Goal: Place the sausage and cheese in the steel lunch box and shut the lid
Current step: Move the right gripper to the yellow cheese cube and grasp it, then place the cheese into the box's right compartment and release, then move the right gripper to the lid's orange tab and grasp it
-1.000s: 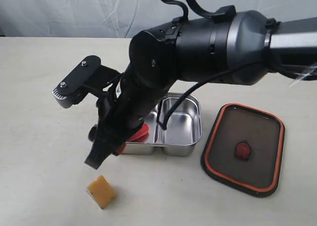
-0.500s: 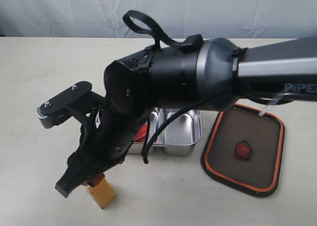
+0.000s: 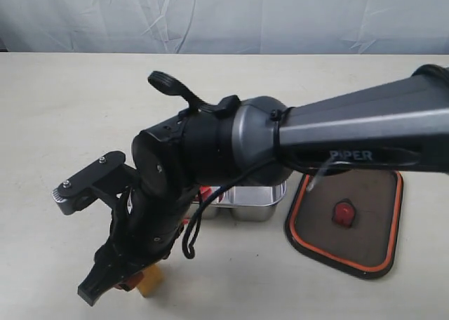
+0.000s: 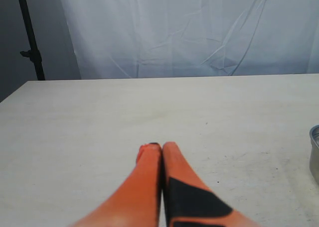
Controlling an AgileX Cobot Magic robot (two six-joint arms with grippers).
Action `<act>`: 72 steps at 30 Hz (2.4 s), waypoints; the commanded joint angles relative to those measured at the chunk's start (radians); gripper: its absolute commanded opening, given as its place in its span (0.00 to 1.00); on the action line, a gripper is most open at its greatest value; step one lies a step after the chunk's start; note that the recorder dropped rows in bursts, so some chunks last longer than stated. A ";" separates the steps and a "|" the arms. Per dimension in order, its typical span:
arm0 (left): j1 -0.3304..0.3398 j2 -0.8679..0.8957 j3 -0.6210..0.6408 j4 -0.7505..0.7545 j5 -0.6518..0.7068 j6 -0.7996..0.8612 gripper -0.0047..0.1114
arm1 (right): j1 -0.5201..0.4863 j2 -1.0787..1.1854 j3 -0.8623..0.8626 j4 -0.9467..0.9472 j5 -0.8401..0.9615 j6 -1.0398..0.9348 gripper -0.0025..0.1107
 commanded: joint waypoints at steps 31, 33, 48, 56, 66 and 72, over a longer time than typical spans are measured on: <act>0.005 -0.004 0.005 -0.028 -0.005 0.000 0.04 | -0.288 -0.267 0.000 -0.615 0.075 0.402 0.02; 0.005 -0.004 0.005 -0.028 -0.005 0.000 0.04 | -0.315 -0.267 0.006 -0.603 0.079 0.402 0.02; 0.005 -0.004 0.005 -0.028 -0.005 0.000 0.04 | -0.362 -0.195 0.006 -0.509 0.151 0.361 0.07; 0.005 -0.004 0.005 -0.028 -0.005 0.000 0.04 | -0.362 -0.183 0.006 -0.530 0.183 0.361 0.57; 0.005 -0.004 0.005 -0.032 -0.005 0.000 0.04 | -0.466 -0.349 0.123 -0.620 0.305 0.616 0.57; 0.005 -0.004 0.005 -0.047 -0.005 0.000 0.04 | -0.637 -0.484 0.370 -0.559 0.148 0.701 0.57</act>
